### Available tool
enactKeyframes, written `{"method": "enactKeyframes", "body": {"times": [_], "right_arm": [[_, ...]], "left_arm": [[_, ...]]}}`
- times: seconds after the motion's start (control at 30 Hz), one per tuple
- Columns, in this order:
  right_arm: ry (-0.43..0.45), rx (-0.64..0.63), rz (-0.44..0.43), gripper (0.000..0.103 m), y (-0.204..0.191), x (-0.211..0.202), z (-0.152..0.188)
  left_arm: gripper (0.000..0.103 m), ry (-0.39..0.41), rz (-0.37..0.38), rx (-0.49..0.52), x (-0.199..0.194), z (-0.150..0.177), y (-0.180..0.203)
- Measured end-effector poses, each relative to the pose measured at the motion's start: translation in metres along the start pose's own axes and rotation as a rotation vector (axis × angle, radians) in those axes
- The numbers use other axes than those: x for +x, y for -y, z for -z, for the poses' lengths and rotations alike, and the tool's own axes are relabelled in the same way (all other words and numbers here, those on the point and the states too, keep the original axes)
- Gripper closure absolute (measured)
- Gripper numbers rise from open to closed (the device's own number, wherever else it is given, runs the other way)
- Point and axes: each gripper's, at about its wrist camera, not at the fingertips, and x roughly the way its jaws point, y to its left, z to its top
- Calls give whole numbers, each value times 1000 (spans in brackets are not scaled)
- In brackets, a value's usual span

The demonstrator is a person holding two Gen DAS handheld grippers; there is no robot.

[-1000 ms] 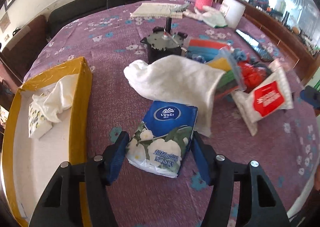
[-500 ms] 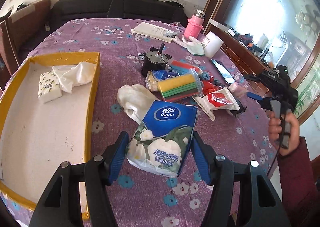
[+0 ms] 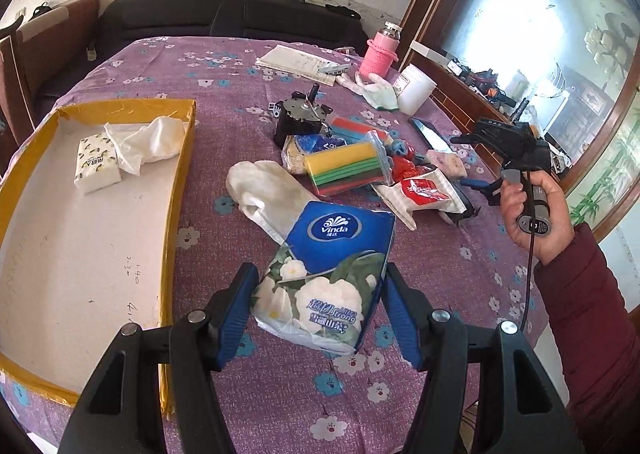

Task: Organize soft objects
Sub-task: 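Place the Vinda pack in the tray while the right tool places the pink tissue pack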

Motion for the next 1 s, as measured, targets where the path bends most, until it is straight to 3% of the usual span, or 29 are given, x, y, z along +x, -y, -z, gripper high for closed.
{"method": "enactKeyframes", "body": {"times": [0.17,0.4,0.43,0.47,0.5,0.7,0.87,1.0], "right_arm": [[-15,-12,66,20,-8,15,-8],[23,-103,277,16,-39,41,-14],[24,-131,299,19,-42,42,-12],[29,-165,327,38,-44,42,-10],[26,-198,337,40,-46,43,-8],[77,-246,253,42,-33,4,0],[159,-336,185,42,-54,-48,15],[150,-441,86,42,-86,-72,44]], "left_arm": [[41,-6,6,-5,3,2,2],[41,5,-6,-12,-4,3,-2],[41,11,-10,-18,-6,3,-5],[41,17,-14,-23,-8,4,-7],[41,22,-18,-30,-10,3,-10],[41,60,-24,-69,-27,1,-28],[41,127,-51,-118,-59,-6,-60],[41,150,-145,-158,-78,-15,-95]]}}
